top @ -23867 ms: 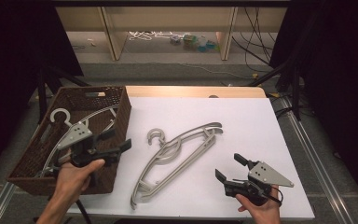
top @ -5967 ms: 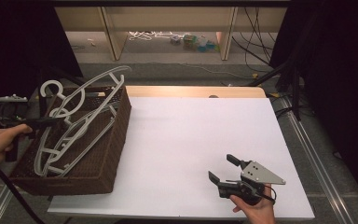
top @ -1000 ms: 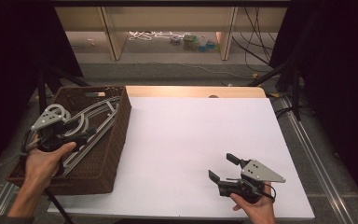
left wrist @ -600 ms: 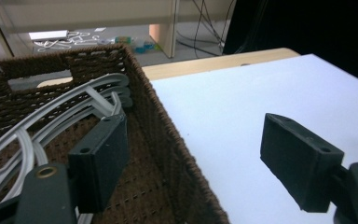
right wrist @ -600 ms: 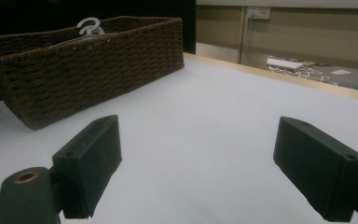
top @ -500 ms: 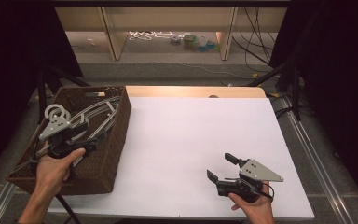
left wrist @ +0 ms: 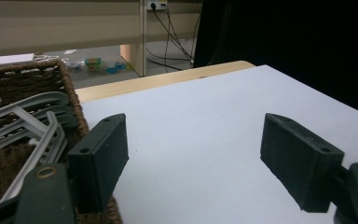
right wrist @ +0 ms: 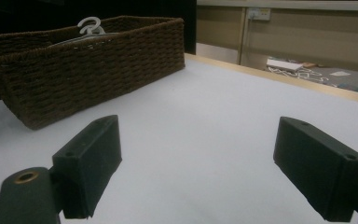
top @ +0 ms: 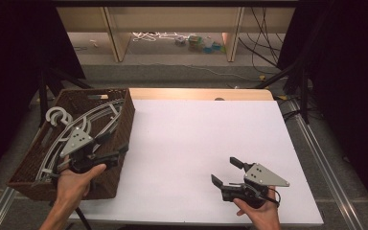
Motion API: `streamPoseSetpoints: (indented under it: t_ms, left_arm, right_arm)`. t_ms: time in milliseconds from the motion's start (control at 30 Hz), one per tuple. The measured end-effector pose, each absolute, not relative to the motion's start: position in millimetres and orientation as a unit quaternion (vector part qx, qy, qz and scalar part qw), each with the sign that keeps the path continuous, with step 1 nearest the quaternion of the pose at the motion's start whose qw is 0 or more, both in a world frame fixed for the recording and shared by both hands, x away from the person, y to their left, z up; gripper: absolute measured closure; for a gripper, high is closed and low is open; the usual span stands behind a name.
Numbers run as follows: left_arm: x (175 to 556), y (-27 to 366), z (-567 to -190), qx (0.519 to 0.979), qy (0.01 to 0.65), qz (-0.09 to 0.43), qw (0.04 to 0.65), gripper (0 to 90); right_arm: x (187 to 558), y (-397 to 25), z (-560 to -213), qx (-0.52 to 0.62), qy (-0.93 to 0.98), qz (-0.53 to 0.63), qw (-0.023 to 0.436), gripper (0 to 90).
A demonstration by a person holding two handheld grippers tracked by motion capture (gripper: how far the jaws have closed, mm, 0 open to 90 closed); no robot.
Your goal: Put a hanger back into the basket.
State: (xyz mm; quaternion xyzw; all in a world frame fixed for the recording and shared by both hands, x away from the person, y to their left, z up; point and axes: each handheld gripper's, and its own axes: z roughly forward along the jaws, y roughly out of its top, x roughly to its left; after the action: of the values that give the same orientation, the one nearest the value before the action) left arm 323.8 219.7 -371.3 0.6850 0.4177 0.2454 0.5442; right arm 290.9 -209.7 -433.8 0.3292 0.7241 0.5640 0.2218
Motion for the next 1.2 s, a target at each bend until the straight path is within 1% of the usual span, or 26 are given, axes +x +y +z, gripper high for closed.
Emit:
streamPoseSetpoints:
  t_ms: [267, 367, 500, 600, 700, 733, 933, 1200]
  left_arm:
    - [310, 204, -382, 0.691, 0.399, 0.240, 0.553, 22.9]
    - [306, 198, -389, 0.696, 0.396, 0.235, 0.551, 22.9]
    - [301, 192, -398, 0.705, 0.383, 0.241, 0.545, 22.8]
    - [297, 186, -407, 0.703, 0.384, 0.235, 0.550, 22.7]
    - [295, 181, -413, 0.713, 0.366, 0.235, 0.549, 22.5]
    - [295, 180, -415, 0.710, 0.370, 0.230, 0.554, 22.4]
    - [291, 178, -429, 0.715, 0.365, 0.242, 0.545, 21.3]
    - [288, 176, -436, 0.718, 0.365, 0.227, 0.548, 20.7]
  right_arm:
    - [289, -210, -433, 0.332, 0.723, 0.563, 0.223, 15.8]
    - [290, -210, -433, 0.330, 0.723, 0.566, 0.220, 15.8]
    - [289, -210, -433, 0.328, 0.723, 0.567, 0.219, 15.7]
    - [290, -210, -434, 0.328, 0.715, 0.577, 0.221, 15.6]
    - [289, -212, -433, 0.332, 0.716, 0.572, 0.224, 15.6]
    - [289, -212, -433, 0.334, 0.716, 0.574, 0.217, 15.6]
    - [285, -214, -432, 0.331, 0.714, 0.578, 0.216, 15.6]
    - [282, -218, -433, 0.340, 0.715, 0.572, 0.215, 15.6]
